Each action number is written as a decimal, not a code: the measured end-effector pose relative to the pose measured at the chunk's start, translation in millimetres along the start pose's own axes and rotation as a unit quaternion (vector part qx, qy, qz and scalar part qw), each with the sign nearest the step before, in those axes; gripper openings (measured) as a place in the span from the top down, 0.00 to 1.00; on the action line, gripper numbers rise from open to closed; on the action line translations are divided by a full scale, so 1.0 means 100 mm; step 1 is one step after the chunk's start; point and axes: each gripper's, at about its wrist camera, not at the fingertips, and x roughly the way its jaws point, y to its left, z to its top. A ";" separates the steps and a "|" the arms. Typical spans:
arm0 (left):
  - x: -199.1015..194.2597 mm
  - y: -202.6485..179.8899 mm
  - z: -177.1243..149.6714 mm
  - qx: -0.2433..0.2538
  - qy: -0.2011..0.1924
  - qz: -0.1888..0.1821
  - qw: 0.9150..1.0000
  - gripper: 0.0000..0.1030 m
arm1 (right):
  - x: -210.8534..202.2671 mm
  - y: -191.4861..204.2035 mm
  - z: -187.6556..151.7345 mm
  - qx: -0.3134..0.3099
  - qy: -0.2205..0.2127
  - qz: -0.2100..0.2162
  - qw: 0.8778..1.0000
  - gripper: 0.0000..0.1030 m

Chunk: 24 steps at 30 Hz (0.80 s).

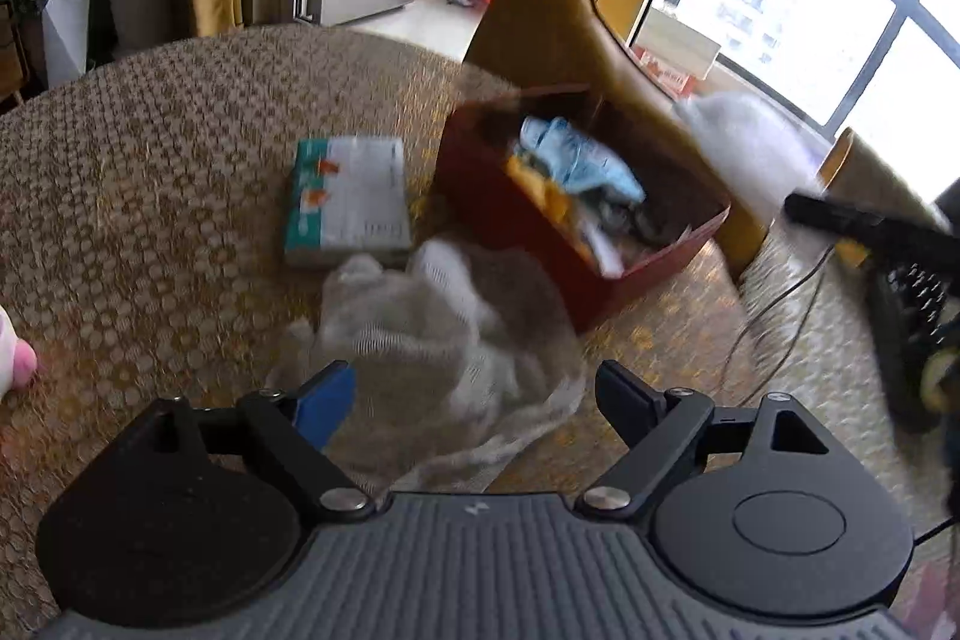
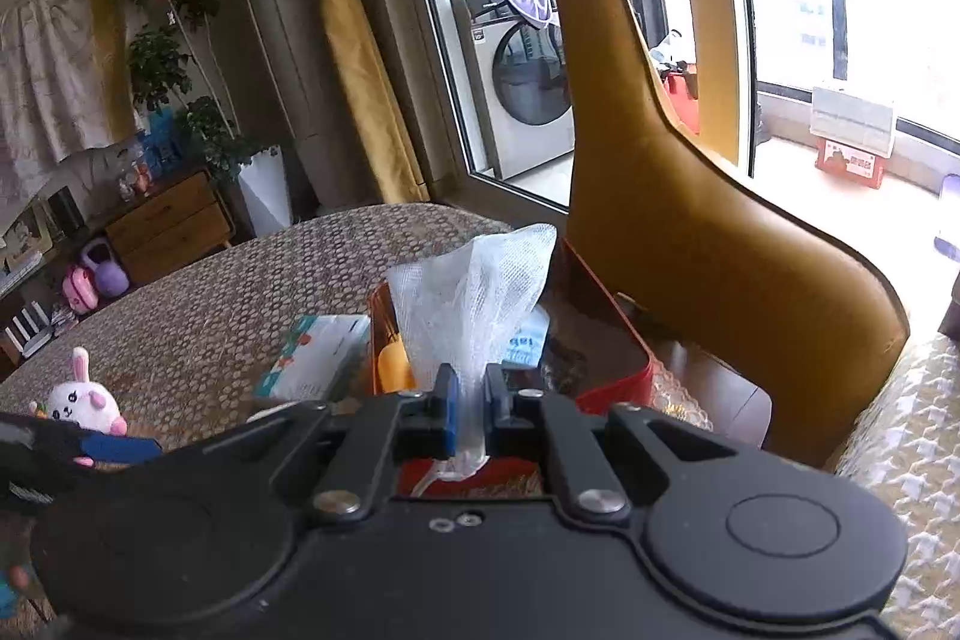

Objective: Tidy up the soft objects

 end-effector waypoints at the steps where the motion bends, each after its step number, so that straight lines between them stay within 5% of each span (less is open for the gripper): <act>1: 0.05 -0.01 -0.03 0.004 0.000 0.005 1.000 0.15 | 0.01 0.00 -0.01 -0.001 0.002 0.000 1.000 0.93; 17: 0.78 0.02 -0.13 -0.004 0.030 0.037 0.999 0.15 | 0.17 -0.06 -0.11 0.002 0.027 -0.011 1.000 0.93; 19: 0.80 0.04 -0.12 -0.006 0.027 0.047 0.998 0.22 | 0.19 -0.07 -0.13 0.002 0.029 -0.012 1.000 0.93; 21: 0.82 0.05 -0.11 -0.008 0.026 0.057 0.998 0.47 | 0.19 -0.08 -0.14 0.003 0.031 -0.013 0.999 0.93; 24: 0.81 0.08 -0.08 -0.011 0.024 0.056 0.998 0.68 | 0.20 -0.09 -0.15 0.002 0.032 -0.015 0.999 0.93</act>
